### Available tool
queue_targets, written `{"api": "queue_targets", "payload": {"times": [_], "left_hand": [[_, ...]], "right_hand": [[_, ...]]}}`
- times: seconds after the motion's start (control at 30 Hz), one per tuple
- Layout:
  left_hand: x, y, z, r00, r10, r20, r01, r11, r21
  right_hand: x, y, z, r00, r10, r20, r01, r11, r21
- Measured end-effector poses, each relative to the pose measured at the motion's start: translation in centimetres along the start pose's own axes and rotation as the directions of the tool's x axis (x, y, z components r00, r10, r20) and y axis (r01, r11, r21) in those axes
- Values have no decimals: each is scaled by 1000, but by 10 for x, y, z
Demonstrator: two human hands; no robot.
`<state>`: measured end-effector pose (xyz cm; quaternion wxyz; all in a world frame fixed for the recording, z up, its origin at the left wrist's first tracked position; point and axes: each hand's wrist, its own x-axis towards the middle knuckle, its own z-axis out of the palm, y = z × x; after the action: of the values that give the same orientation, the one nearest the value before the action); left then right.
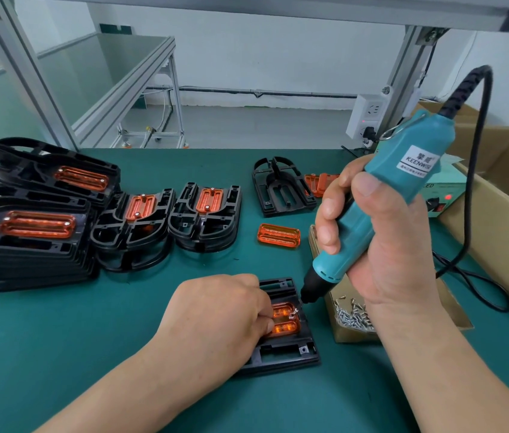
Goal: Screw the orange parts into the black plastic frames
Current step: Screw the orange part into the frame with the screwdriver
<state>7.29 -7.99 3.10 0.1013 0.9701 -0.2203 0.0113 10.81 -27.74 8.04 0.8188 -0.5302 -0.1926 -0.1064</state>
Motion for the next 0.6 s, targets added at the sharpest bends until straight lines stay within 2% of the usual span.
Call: {"api": "queue_targets", "payload": {"times": [0.13,0.23,0.4,0.5,0.6], "left_hand": [[0,0,-1,1000,-4,10,4,1000,-5],[0,1,-2,1000,-3,16,3,1000,-1],[0,2,-3,1000,-2,18,1,1000,24],[0,2,-3,1000,-8,15,8,1000,23],[0,1,-2,1000,6,14,-6,1000,21]], "right_hand": [[-1,0,3,998,-23,62,24,1000,-20],[-1,2,9,982,-44,184,53,998,-43],[2,13,27,930,30,366,16,993,-121],[3,19,32,927,62,370,-1,986,-165],[2,17,28,945,31,326,27,985,-171]]}}
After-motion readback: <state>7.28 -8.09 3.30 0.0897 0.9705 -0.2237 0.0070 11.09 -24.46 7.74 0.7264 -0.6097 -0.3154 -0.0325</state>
